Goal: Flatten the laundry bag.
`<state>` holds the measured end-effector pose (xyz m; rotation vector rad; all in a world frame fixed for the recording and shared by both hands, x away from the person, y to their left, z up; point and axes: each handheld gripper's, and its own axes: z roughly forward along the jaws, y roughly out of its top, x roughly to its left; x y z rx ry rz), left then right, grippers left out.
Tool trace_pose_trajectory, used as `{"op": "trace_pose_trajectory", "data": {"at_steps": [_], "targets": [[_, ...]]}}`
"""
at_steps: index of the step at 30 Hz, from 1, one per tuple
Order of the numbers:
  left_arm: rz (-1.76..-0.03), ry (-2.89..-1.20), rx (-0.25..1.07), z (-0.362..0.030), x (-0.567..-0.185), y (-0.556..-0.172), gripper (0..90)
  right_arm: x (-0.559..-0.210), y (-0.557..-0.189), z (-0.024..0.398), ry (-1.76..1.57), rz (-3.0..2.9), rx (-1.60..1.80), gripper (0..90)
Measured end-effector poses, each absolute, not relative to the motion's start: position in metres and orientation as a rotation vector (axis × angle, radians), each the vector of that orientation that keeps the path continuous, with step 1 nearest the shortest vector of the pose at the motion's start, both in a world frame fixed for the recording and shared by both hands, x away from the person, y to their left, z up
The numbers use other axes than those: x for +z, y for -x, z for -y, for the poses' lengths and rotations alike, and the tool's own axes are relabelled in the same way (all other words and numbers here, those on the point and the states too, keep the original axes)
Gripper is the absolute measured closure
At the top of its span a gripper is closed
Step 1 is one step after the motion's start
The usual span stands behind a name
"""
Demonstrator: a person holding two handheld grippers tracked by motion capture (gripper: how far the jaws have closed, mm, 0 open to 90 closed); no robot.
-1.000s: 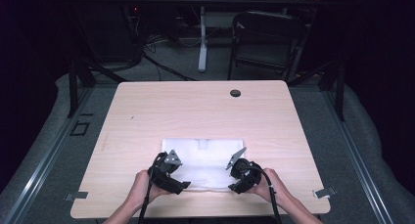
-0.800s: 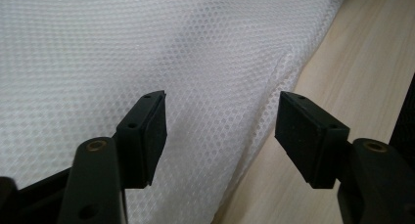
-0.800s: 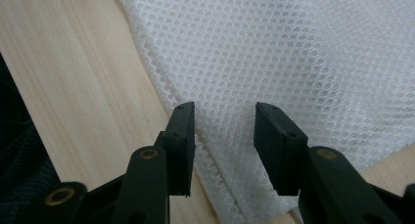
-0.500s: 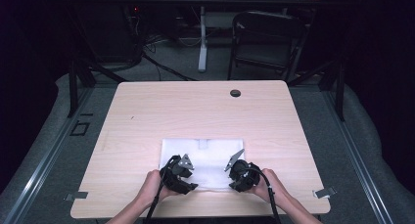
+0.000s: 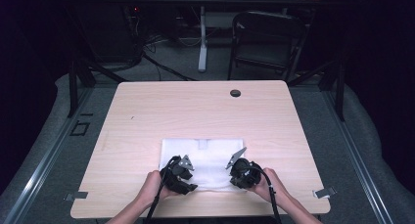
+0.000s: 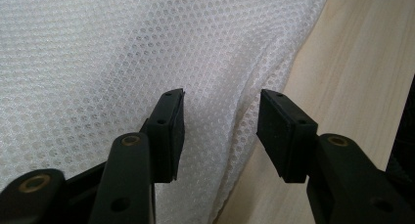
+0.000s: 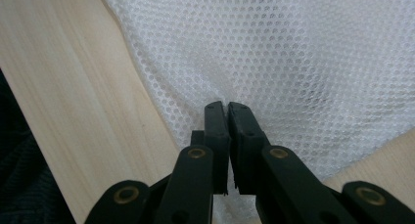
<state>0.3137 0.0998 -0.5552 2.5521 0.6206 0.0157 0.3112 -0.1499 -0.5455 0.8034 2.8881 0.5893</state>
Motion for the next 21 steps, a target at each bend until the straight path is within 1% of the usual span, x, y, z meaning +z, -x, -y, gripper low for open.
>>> {"op": "trace_pose_trajectory", "data": {"at_steps": [5,11,13,14,18,21], "targets": [[-0.624,-2.532,0.024,-0.098,-0.553,-0.313,48.4,-0.537,-0.312,0.153,-0.820,-2.871,0.632,87.5],[-0.624,-2.523,0.030,-0.093,-0.550,-0.312,46.5,-0.525,-0.313,0.158,-0.833,-2.846,0.698,87.7],[-0.618,-2.542,0.032,-0.092,-0.550,-0.313,42.7,-0.523,-0.313,0.158,-0.844,-2.834,0.728,87.8],[-0.619,-2.545,0.036,-0.090,-0.550,-0.313,42.3,-0.521,-0.313,0.159,-0.837,-2.835,0.724,87.8],[-0.613,-2.546,0.062,-0.086,-0.550,-0.313,43.7,-0.517,-0.313,0.160,-0.842,-2.825,0.762,87.8],[-0.616,-2.551,0.076,-0.085,-0.552,-0.314,48.0,-0.516,-0.314,0.161,-0.854,-2.822,0.774,87.8]]}}
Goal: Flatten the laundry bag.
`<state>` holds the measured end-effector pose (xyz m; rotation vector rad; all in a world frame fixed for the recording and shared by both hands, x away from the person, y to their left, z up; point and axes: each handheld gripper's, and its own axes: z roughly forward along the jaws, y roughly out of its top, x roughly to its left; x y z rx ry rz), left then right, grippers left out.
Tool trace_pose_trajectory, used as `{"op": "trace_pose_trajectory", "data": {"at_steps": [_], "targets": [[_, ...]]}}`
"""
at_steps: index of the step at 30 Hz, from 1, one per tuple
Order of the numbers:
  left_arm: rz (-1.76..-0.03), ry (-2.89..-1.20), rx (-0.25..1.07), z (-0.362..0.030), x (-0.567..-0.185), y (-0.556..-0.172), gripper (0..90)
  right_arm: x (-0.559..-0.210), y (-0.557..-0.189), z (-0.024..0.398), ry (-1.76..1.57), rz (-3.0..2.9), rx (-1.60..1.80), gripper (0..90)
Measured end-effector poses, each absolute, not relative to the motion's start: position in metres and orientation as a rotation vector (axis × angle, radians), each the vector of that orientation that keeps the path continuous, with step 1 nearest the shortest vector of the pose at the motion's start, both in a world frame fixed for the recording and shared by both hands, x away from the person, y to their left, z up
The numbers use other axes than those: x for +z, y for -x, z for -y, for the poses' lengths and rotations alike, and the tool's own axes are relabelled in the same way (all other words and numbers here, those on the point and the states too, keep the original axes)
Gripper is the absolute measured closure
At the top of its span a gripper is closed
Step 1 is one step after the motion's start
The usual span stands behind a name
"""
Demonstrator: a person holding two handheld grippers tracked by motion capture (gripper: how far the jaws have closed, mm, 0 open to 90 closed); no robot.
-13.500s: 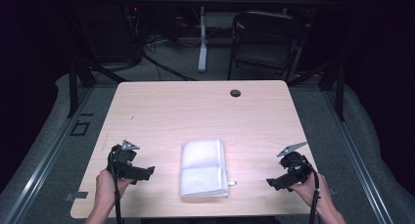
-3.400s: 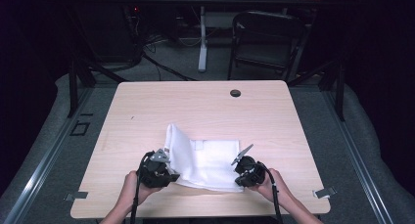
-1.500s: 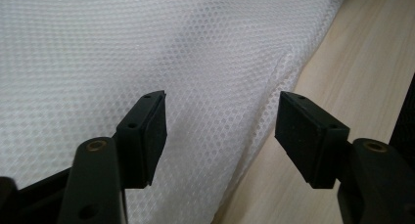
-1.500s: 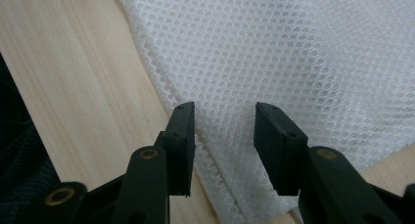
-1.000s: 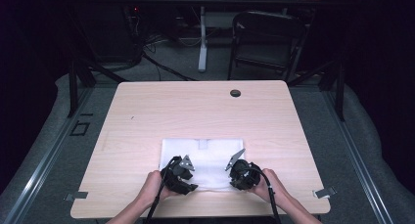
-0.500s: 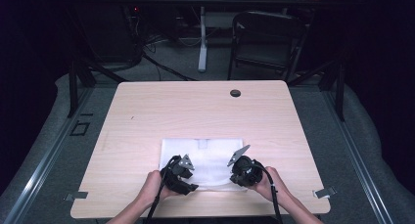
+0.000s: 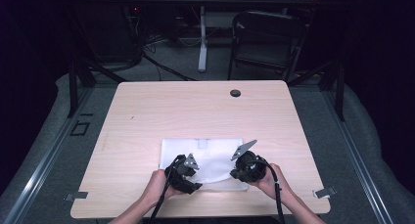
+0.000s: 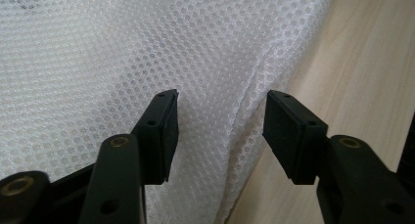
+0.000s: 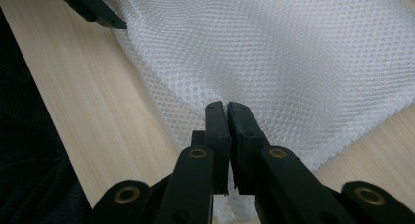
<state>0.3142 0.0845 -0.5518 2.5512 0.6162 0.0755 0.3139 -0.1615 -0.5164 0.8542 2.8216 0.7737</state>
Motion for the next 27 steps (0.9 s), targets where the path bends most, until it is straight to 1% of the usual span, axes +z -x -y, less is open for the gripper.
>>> {"op": "trace_pose_trajectory", "data": {"at_steps": [5,6,7,12,15,19,27], "targets": [[-0.599,-2.560,0.061,-0.081,-0.555,-0.315,57.5,-0.518,-0.314,0.161,-0.869,-2.822,0.781,87.7],[-0.599,-2.560,0.063,-0.080,-0.556,-0.316,62.0,-0.519,-0.315,0.161,-0.870,-2.821,0.780,87.7],[-0.597,-2.562,0.069,-0.080,-0.556,-0.316,63.6,-0.518,-0.315,0.161,-0.866,-2.826,0.770,87.7],[-0.609,-2.545,0.053,-0.080,-0.557,-0.319,76.9,-0.523,-0.317,0.162,-0.883,-2.835,0.750,87.4],[-0.610,-2.557,0.062,-0.078,-0.556,-0.320,81.8,-0.525,-0.316,0.161,-0.892,-2.836,0.750,86.4],[-0.624,-2.558,0.057,-0.079,-0.556,-0.321,84.9,-0.522,-0.316,0.162,-0.872,-2.840,0.743,84.2],[-0.629,-2.563,0.048,-0.078,-0.556,-0.322,85.9,-0.510,-0.309,0.160,-0.852,-2.796,0.777,83.4]]}}
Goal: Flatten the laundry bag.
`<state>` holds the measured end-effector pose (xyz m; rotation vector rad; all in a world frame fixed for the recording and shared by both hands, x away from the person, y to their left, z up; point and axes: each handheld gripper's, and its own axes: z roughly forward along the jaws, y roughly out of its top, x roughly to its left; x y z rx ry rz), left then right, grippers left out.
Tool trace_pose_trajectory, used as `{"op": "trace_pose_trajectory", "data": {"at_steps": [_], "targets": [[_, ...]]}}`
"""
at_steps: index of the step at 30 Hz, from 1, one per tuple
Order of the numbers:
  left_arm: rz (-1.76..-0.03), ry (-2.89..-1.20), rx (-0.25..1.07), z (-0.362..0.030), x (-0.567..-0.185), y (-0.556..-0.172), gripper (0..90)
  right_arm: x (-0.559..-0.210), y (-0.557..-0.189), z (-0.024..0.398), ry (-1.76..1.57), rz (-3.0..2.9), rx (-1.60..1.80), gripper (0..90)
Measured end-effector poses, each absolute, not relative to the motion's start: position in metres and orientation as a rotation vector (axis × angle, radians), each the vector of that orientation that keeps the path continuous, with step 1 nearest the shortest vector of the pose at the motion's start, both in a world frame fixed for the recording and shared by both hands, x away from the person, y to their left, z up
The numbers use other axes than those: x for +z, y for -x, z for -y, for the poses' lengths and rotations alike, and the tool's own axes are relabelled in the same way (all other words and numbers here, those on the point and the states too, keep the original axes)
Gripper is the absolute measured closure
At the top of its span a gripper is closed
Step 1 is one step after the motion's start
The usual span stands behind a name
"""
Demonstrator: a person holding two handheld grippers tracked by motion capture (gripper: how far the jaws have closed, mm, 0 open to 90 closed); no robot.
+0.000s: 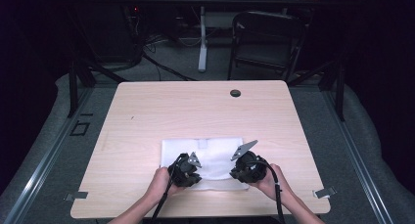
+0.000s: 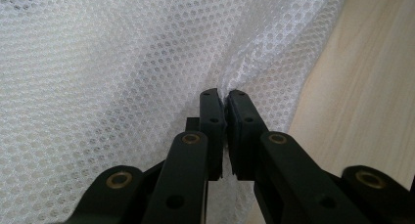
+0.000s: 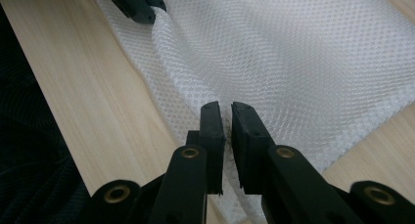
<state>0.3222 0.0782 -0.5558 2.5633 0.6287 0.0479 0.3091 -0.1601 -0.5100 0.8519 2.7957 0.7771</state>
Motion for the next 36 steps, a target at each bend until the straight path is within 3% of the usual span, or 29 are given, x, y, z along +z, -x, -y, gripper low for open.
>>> {"op": "trace_pose_trajectory", "data": {"at_steps": [5,12,22,36], "targets": [[-0.625,-2.563,0.055,-0.078,-0.555,-0.322,86.1,-0.508,-0.307,0.159,-0.861,-2.779,0.779,77.3],[-0.623,-2.551,0.074,-0.078,-0.554,-0.322,86.2,-0.514,-0.298,0.146,-0.748,-2.858,0.798,89.8],[-0.605,-2.544,0.086,-0.079,-0.550,-0.321,86.4,-0.546,-0.293,0.124,-0.662,-2.859,0.677,90.0],[-0.618,-2.537,0.077,-0.080,-0.547,-0.320,86.3,-0.557,-0.296,0.126,-0.664,-2.852,0.661,90.0]]}}
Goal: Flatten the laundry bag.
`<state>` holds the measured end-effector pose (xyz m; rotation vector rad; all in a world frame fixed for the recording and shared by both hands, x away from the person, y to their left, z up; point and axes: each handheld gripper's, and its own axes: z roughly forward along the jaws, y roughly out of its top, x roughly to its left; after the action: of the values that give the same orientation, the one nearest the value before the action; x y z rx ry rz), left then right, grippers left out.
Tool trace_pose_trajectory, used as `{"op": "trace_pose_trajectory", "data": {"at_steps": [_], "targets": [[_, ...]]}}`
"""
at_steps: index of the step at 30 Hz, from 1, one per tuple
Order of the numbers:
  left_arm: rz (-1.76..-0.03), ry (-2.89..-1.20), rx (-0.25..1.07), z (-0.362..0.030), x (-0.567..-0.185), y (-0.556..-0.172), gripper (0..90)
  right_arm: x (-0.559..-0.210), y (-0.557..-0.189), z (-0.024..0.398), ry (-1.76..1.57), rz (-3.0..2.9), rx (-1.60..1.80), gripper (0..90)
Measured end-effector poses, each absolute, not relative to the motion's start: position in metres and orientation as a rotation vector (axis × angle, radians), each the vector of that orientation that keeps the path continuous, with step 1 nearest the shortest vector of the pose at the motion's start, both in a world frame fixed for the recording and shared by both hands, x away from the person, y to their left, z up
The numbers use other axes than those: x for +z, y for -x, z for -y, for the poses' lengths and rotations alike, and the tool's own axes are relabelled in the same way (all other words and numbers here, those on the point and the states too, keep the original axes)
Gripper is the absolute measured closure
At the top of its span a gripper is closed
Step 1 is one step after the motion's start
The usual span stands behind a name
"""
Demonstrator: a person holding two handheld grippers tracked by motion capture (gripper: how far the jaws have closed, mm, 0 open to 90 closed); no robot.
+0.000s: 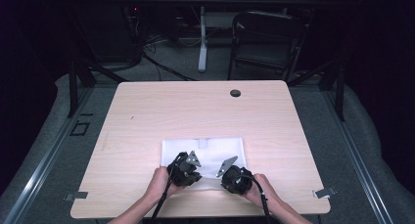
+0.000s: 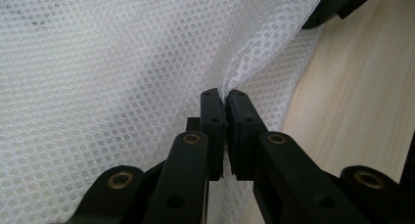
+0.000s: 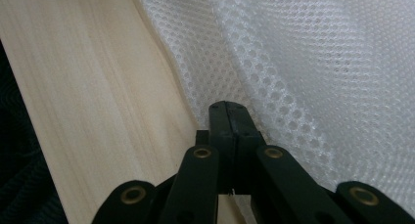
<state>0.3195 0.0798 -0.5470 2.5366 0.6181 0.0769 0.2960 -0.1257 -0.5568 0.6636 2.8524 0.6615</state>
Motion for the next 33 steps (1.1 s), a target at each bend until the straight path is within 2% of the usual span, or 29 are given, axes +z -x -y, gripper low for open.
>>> {"op": "trace_pose_trajectory", "data": {"at_steps": [33], "targets": [[-0.719,-2.474,0.070,-0.089,-0.523,-0.325,86.5,-0.557,-0.296,0.128,-0.631,-2.903,0.680,90.0]]}}
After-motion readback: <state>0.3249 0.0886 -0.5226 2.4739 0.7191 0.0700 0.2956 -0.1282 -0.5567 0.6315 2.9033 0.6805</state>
